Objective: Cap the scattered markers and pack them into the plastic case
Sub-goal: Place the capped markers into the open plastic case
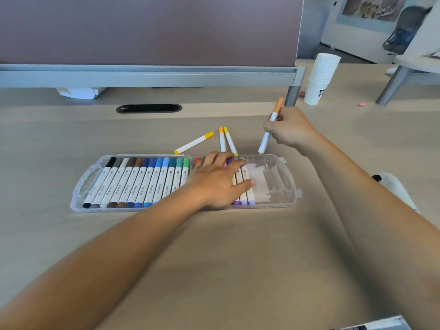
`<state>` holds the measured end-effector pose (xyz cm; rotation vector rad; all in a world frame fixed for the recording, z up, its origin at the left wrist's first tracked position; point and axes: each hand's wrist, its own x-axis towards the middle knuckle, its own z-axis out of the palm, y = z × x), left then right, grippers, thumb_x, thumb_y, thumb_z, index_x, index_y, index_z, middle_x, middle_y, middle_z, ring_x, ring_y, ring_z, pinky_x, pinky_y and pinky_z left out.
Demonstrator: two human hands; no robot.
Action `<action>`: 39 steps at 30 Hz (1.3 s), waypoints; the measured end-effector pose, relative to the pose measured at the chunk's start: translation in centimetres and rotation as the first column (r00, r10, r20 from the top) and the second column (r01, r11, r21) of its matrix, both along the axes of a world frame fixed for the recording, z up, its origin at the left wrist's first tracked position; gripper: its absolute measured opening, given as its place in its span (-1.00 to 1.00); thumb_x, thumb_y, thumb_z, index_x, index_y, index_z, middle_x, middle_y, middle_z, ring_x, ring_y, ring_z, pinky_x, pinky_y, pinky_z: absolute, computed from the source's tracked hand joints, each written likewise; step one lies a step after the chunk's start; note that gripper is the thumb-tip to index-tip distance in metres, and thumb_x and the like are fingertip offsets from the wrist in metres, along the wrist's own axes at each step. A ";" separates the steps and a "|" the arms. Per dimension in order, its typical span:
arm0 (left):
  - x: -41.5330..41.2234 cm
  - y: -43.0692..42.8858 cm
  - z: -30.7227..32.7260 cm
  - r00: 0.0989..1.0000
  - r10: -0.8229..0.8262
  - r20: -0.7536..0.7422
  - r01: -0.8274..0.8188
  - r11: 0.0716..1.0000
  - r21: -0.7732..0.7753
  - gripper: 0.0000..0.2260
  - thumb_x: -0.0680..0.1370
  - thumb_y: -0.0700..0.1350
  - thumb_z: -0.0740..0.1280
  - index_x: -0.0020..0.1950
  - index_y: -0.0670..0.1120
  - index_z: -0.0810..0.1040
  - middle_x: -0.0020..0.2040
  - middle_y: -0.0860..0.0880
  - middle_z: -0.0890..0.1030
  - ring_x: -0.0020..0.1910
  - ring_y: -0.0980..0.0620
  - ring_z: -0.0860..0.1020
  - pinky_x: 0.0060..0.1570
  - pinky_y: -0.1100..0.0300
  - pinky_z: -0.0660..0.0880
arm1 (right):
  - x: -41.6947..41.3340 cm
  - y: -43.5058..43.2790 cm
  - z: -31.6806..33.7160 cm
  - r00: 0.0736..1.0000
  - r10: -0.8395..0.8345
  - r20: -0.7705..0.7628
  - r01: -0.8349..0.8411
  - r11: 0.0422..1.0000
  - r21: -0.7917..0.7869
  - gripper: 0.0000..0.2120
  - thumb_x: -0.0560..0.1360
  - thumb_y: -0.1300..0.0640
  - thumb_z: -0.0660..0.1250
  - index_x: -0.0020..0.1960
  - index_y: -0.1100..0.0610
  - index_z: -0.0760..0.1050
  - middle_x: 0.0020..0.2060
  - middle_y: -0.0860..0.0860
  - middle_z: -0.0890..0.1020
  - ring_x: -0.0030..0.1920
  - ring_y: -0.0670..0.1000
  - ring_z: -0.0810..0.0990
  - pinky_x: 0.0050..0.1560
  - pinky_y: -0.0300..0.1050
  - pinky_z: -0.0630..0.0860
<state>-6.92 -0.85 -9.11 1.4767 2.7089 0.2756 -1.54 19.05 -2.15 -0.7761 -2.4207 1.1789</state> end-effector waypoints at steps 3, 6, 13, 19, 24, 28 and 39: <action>0.2 0.3 0.1 1.000 0.027 0.012 -0.028 0.999 0.018 -0.41 0.53 0.42 0.00 0.51 0.22 0.18 0.52 0.08 0.18 0.51 -0.03 0.11 0.41 -0.03 0.09 | 3.4 -1.1 0.2 0.988 0.149 0.028 -0.140 0.967 -0.212 -0.94 0.50 0.36 0.36 -0.07 0.25 0.52 -0.34 0.12 0.56 -0.40 -0.01 0.53 -0.37 -0.22 0.52; 0.1 0.8 0.6 0.995 0.085 0.052 -0.091 0.988 0.125 -0.45 0.57 0.30 0.10 0.50 0.10 0.24 0.47 0.00 0.31 0.46 -0.10 0.21 0.38 -0.07 0.19 | 5.0 -1.8 -0.8 0.965 0.242 0.102 -0.202 0.932 -0.300 -0.81 0.51 0.37 0.38 0.11 0.35 0.51 -0.17 0.27 0.65 -0.29 0.08 0.60 -0.23 -0.09 0.56; 0.7 1.5 0.8 0.966 -0.038 0.257 -0.061 0.929 0.366 -0.50 0.55 0.15 0.31 0.45 0.05 0.33 0.27 0.04 0.55 0.34 -0.03 0.37 0.32 0.01 0.34 | 4.9 -2.1 -2.4 0.967 0.246 0.063 -0.214 0.925 -0.314 -0.48 0.47 0.37 0.44 0.37 0.20 0.37 -0.15 0.23 0.69 -0.43 0.04 0.56 -0.39 -0.16 0.47; 0.9 1.4 -0.1 0.994 -0.064 0.094 0.033 0.954 0.298 -0.33 0.47 0.30 0.31 0.52 0.15 0.19 0.46 0.09 0.31 0.42 -0.04 0.26 0.40 0.01 0.25 | 4.4 -2.8 -3.6 0.954 0.262 0.147 -0.261 0.965 -0.021 -0.51 0.48 0.27 0.45 0.35 0.07 0.42 -0.20 -0.01 0.69 -0.28 0.01 0.66 -0.11 -0.03 0.62; 0.7 1.6 -0.1 0.995 -0.071 0.064 0.054 0.970 0.235 -0.35 0.49 0.33 0.26 0.53 0.15 0.22 0.52 0.17 0.27 0.43 0.00 0.21 0.42 0.03 0.20 | 4.5 -3.1 -4.2 0.959 0.227 0.167 -0.248 0.962 0.118 -0.86 0.48 0.16 0.46 0.01 0.02 0.57 -0.21 -0.07 0.67 -0.20 -0.01 0.68 -0.09 -0.14 0.58; 0.7 1.7 0.1 0.997 -0.057 0.048 0.048 0.982 0.180 -0.37 0.51 0.35 0.20 0.52 0.12 0.29 0.52 0.17 0.30 0.43 0.01 0.19 0.41 0.01 0.21 | 4.7 -2.8 -4.4 0.959 0.240 0.150 -0.263 0.951 0.162 -0.93 0.46 0.15 0.49 -0.15 0.06 0.61 -0.25 -0.07 0.67 -0.20 -0.04 0.64 -0.07 -0.10 0.58; 1.1 1.9 1.0 0.997 -0.047 0.061 0.041 0.994 0.101 -0.44 0.51 0.33 0.21 0.46 0.16 0.35 0.48 0.20 0.34 0.39 -0.02 0.20 0.37 -0.03 0.21 | 3.4 -1.9 -4.3 0.976 0.188 0.107 -0.214 0.904 0.371 -0.87 0.50 0.12 0.43 -0.23 0.05 0.59 -0.29 -0.07 0.64 -0.22 -0.02 0.60 -0.18 -0.16 0.50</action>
